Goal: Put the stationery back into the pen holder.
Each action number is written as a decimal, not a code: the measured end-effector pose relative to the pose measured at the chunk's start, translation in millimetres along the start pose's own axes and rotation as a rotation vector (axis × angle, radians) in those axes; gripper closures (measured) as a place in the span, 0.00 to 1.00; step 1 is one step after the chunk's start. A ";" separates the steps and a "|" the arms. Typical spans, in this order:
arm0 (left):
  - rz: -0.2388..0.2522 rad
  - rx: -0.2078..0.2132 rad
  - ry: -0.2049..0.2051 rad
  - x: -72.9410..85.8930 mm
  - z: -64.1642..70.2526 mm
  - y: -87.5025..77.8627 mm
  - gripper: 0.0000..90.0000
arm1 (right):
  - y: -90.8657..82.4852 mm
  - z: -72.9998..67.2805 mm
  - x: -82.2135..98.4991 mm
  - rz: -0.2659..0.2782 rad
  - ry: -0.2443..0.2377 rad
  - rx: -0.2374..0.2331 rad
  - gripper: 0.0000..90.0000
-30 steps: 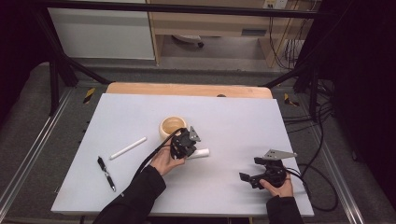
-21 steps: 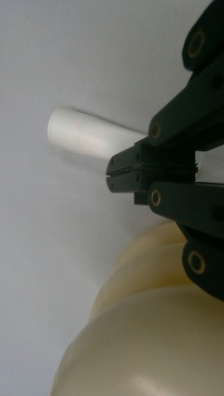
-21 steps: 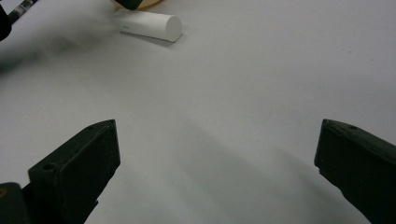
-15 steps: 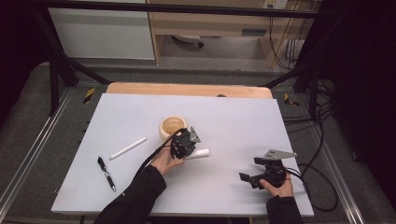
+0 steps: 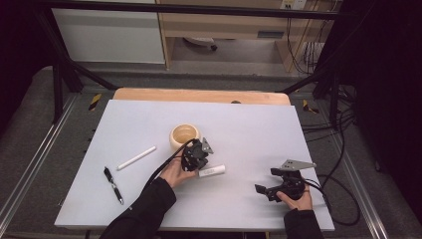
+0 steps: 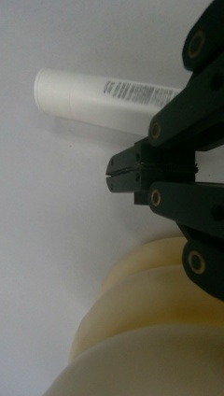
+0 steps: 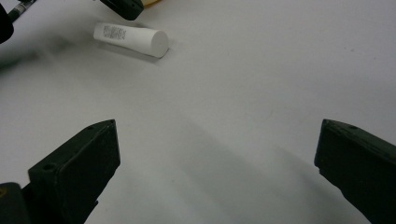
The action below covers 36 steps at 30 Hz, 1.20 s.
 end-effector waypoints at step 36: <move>0.044 0.195 0.012 -10.5 27.1 -20.7 0.45 | 0.7 -0.3 0.4 -0.004 0.004 -0.001 0.01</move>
Point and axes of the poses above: each handheld gripper's, and its own axes: y roughly forward along the jaws, x roughly out of its underside, z roughly to its right, the point moved 10 cm from there along y, roughly forward along the jaws, and after that the axes turned 12 degrees about y, right-handed, at the moved point
